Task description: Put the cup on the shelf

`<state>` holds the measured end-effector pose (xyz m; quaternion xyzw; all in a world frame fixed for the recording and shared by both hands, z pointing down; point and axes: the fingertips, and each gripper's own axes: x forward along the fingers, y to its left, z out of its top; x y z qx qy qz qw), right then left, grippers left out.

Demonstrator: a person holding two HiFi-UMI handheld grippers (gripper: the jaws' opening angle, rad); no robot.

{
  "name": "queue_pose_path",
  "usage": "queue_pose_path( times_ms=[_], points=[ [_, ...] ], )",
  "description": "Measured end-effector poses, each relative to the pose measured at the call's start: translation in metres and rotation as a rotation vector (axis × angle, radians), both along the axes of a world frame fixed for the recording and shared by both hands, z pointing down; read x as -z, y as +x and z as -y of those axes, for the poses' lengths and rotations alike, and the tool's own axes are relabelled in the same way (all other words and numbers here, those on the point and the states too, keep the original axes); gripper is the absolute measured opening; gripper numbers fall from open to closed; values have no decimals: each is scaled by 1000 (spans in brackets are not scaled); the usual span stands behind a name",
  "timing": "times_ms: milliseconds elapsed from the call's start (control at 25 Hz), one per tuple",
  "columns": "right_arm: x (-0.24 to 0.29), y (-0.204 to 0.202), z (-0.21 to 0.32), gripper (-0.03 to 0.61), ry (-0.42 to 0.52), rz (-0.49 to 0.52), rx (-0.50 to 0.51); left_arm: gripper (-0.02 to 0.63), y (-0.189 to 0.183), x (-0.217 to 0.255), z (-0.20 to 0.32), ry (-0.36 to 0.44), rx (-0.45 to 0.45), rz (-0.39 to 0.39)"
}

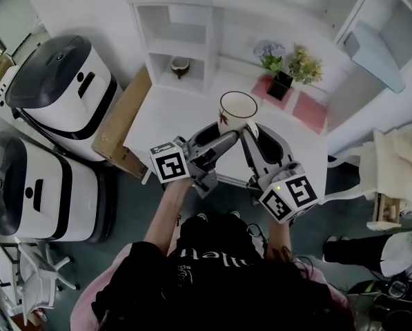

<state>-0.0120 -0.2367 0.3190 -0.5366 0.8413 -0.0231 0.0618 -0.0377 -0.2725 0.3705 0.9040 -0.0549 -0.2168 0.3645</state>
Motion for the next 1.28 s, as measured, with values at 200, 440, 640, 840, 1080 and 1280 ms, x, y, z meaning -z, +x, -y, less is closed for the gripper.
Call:
queue_pose_path(
  times_ms=[200, 440, 640, 840, 1080, 1280],
  points=[
    [6, 22, 18, 89, 11, 3, -12, 345, 22, 6, 19, 12, -16, 4],
    [24, 57, 51, 89, 44, 22, -20, 345, 56, 25, 53, 33, -16, 11],
    [48, 86, 76, 89, 95, 31, -26, 345, 85, 48, 80, 80, -26, 13],
    [78, 119, 101, 89, 159, 19, -40, 345, 119, 81, 108, 143, -39, 5],
    [115, 149, 130, 89, 228, -15, -63, 345, 152, 121, 140, 208, -66, -10],
    [138, 167, 153, 89, 266, -40, -81, 345, 171, 144, 164, 229, -82, -28]
  ],
)
